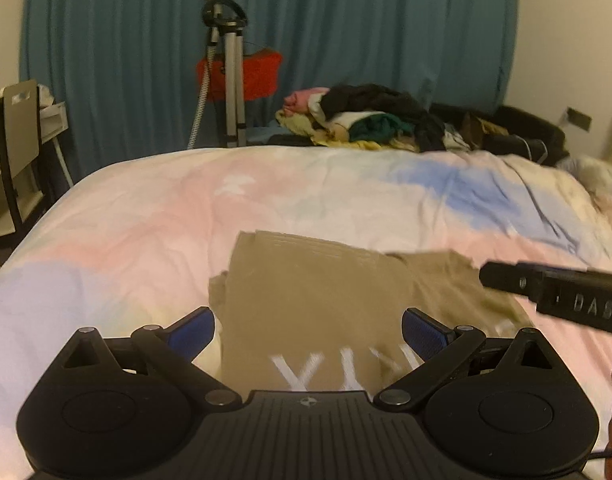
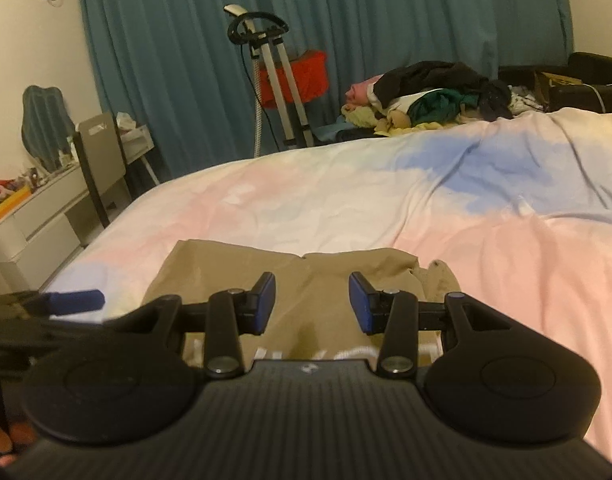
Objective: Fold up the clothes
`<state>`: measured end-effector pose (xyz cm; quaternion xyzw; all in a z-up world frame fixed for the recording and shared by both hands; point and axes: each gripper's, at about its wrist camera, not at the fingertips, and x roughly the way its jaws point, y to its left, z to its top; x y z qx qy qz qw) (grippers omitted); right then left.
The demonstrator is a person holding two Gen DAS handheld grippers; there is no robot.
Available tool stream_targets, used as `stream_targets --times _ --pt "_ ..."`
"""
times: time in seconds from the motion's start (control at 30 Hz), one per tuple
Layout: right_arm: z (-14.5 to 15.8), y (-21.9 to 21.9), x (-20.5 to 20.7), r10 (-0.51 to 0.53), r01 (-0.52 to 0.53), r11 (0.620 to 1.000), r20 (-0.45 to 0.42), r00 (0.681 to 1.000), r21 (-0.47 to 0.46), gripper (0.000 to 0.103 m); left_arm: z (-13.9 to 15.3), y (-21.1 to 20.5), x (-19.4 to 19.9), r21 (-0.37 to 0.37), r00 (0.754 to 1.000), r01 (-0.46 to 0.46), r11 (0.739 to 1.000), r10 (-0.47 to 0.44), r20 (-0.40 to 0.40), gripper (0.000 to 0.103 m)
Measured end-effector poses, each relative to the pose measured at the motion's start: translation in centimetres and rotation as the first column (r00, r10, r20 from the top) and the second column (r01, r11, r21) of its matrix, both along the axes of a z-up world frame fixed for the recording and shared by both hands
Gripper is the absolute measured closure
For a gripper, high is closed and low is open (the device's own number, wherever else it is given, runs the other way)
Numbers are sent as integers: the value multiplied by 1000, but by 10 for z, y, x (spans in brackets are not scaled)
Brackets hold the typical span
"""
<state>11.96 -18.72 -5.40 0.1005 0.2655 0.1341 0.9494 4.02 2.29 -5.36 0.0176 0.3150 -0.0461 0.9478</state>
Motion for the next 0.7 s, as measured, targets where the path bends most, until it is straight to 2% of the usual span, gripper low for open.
stream_targets --times 0.2,0.27,0.37,0.47,0.63,0.7 --pt "-19 1 -2 -35 35 999 -51 998 -14 58 -28 1 5 35 995 -36 999 39 -91 2" --pt "-26 2 0 -46 44 999 -70 997 -25 58 -39 5 10 11 990 -50 999 51 -134 2" --pt "-38 4 3 -61 57 997 -98 993 -42 58 -46 18 8 -75 980 -94 993 79 -184 2" --pt "-50 7 5 -77 70 996 -126 989 -59 58 -41 25 -4 -117 977 -111 987 87 -197 3" --pt "-54 4 7 -95 89 995 -148 984 -45 58 -19 25 -36 -207 987 -50 977 17 -157 3" --pt "-51 3 7 -99 95 995 -145 984 -38 58 -15 25 -46 -287 986 -10 958 -39 -164 3"
